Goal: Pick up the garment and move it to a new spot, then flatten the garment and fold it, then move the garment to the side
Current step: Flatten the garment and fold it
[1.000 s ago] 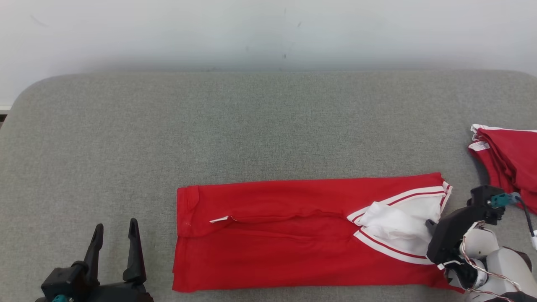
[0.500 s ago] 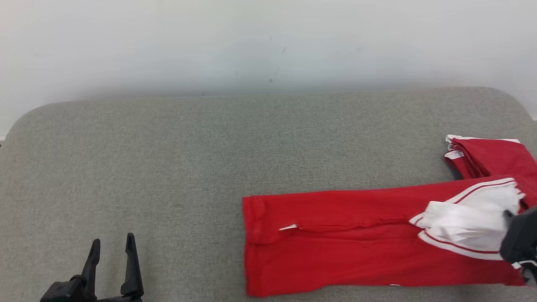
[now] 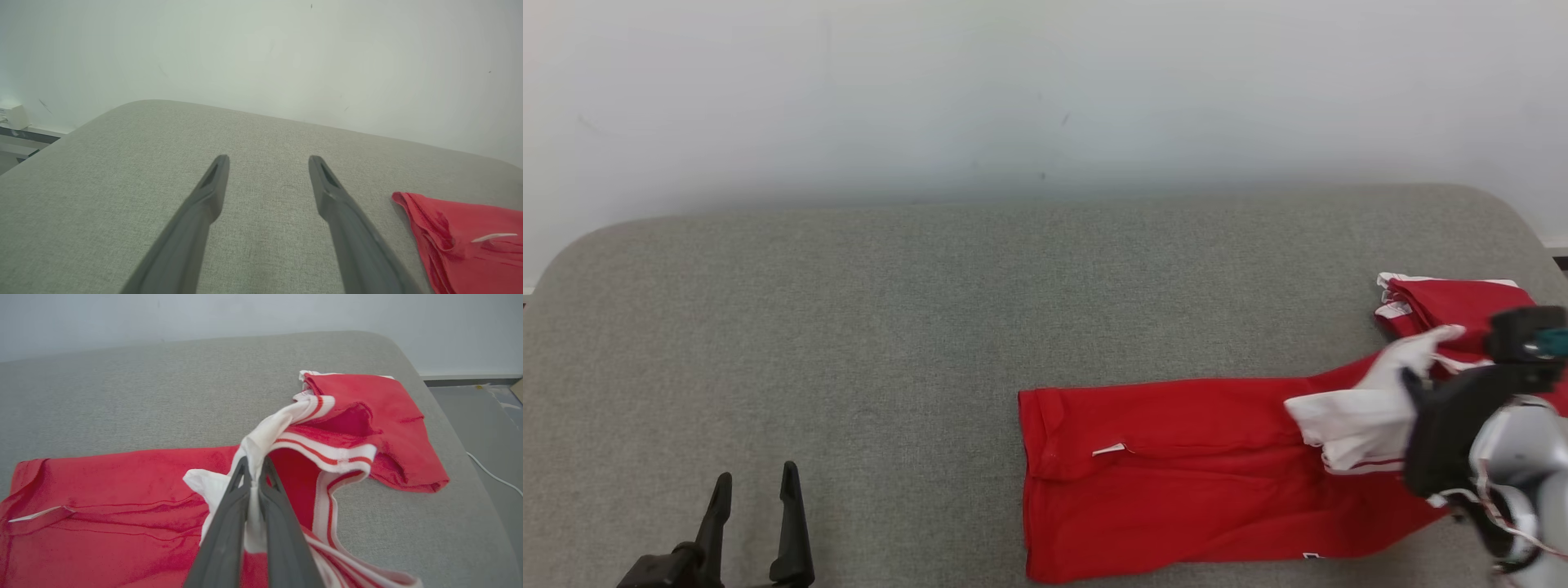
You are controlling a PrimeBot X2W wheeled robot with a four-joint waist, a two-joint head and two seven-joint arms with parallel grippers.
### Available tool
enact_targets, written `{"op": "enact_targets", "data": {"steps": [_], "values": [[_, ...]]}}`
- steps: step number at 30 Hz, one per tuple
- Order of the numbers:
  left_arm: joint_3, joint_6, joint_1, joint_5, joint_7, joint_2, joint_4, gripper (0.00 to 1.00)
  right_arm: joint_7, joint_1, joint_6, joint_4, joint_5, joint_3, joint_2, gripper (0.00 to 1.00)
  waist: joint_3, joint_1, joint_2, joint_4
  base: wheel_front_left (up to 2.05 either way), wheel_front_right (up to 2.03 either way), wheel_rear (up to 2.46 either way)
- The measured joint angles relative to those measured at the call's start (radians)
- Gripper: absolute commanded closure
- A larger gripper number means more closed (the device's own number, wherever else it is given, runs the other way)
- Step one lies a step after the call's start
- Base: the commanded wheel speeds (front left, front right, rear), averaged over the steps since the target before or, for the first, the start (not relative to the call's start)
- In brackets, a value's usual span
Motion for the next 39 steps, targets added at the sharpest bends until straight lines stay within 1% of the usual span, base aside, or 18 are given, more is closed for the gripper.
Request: {"op": "enact_targets", "data": {"steps": [5, 8, 12, 19, 23, 29, 31, 32, 35, 39], "values": [[0.002, 0.000, 0.000, -0.002, 0.000, 0.000, 0.000, 0.00, 0.027, -0.043, 0.000, -0.001, 0.029, 0.175, 0.023, 1.00, 0.003, 0.0000, 0.0000, 0.011, 0.00, 0.00, 0.00], [0.000, 0.000, -0.002, -0.002, 0.000, -0.001, 0.001, 0.00, 0.036, -0.077, 0.000, 0.045, 0.044, 0.267, 0.038, 1.00, 0.009, 0.0000, 0.0000, 0.018, 0.00, 0.00, 0.00], [-0.005, -0.002, -0.014, -0.003, 0.000, -0.001, 0.006, 0.00, 0.029, -0.138, 0.000, 0.139, 0.066, 0.365, 0.080, 1.00, 0.019, 0.0000, 0.0000, 0.030, 0.00, 0.00, 0.00], [-0.029, -0.005, -0.037, -0.005, 0.000, -0.001, 0.016, 0.00, -0.019, -0.229, 0.000, 0.315, 0.104, 0.503, 0.138, 1.00, 0.034, 0.0000, 0.0000, 0.065, 0.00, 0.00, 0.00], [-0.042, -0.006, -0.047, -0.007, 0.000, -0.002, 0.021, 0.00, -0.044, -0.258, 0.000, 0.396, 0.131, 0.575, 0.148, 1.00, 0.042, 0.0001, 0.0000, 0.085, 0.00, 0.00, 0.00], [-0.048, -0.005, -0.054, -0.013, 0.000, -0.002, 0.026, 0.00, -0.093, -0.305, 0.000, 0.481, 0.169, 0.650, 0.155, 1.00, 0.052, 0.0001, 0.0000, 0.101, 0.00, 0.00, 0.00], [-0.049, -0.004, -0.057, -0.016, 0.000, -0.002, 0.028, 0.00, -0.107, -0.318, 0.000, 0.495, 0.200, 0.677, 0.155, 0.63, 0.054, 0.0001, 0.0000, 0.103, 0.00, 0.00, 0.00], [-0.049, -0.004, -0.058, -0.016, 0.000, -0.002, 0.028, 0.00, -0.114, -0.325, 0.000, 0.501, 0.208, 0.688, 0.156, 0.00, 0.054, 0.0001, 0.0000, 0.103, 0.00, 0.00, 0.00], [-0.050, -0.003, -0.061, -0.017, 0.000, -0.002, 0.031, 0.00, -0.146, -0.337, 0.000, 0.503, 0.241, 0.701, 0.156, 0.00, 0.054, 0.0001, 0.0000, 0.102, 0.00, 0.00, 0.00], [-0.046, -0.003, -0.063, -0.012, 0.000, -0.002, 0.034, 0.00, -0.223, -0.359, 0.000, 0.460, 0.375, 0.705, 0.157, 0.00, 0.050, 0.0001, 0.0000, 0.095, 0.00, 0.00, 0.00]]}}
